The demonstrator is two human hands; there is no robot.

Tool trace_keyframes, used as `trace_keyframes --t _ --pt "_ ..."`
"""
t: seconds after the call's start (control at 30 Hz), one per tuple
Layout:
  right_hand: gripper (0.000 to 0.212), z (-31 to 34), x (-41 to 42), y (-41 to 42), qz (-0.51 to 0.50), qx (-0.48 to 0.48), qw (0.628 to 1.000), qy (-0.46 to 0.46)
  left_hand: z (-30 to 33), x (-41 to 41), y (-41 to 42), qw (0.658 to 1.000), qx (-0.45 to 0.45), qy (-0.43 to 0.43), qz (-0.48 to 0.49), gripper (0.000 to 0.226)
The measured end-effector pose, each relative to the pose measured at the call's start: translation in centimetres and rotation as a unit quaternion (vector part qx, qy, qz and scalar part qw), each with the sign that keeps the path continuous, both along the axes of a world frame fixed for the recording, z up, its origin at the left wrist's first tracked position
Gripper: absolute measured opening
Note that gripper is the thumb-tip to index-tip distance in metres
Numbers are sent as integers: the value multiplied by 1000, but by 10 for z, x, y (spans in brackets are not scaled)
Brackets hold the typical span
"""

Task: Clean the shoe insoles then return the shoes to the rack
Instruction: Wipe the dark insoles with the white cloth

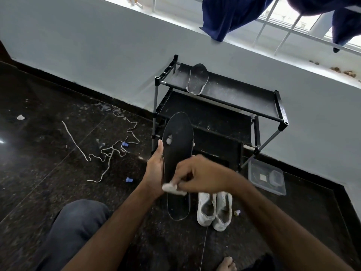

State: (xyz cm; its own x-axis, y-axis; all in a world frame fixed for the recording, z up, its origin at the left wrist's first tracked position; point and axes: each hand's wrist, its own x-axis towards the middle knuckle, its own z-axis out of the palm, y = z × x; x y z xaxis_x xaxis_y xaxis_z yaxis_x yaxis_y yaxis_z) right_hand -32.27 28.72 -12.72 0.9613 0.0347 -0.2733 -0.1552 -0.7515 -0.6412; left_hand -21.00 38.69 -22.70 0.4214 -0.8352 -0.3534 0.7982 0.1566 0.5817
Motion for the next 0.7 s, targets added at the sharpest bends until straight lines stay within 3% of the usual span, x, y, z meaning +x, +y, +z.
trace_keyframes --t 0.1,0.17,0.23,0.37,0.43,0.53,0.6,0.7 --pt "16 10 12 -20 -188 -43 967 -168 4 -6 -2 1000 -3 -10 -3 75" --pt "20 -6 20 -20 -267 -127 930 -216 5 -8 0 1000 -14 -5 -9 68" --pt "22 -29 17 -6 -213 -182 939 -199 4 -5 2 1000 -19 1 -13 70" --pt "21 -34 -14 20 38 -84 995 -40 -1 3 3 999 -32 7 -9 76" --pt "19 -19 -20 13 66 -56 996 32 -1 1 1 999 -43 7 -20 77" --pt "14 -1 -12 -15 -108 -9 991 -78 -1 -2 -1 999 -38 11 -25 75" --pt "13 -1 -1 -22 -234 -18 955 -183 -1 -3 0 999 -36 -1 -24 70" --pt "13 -24 8 -19 -266 -121 933 -212 0 -4 0 999 -32 -12 -22 69"
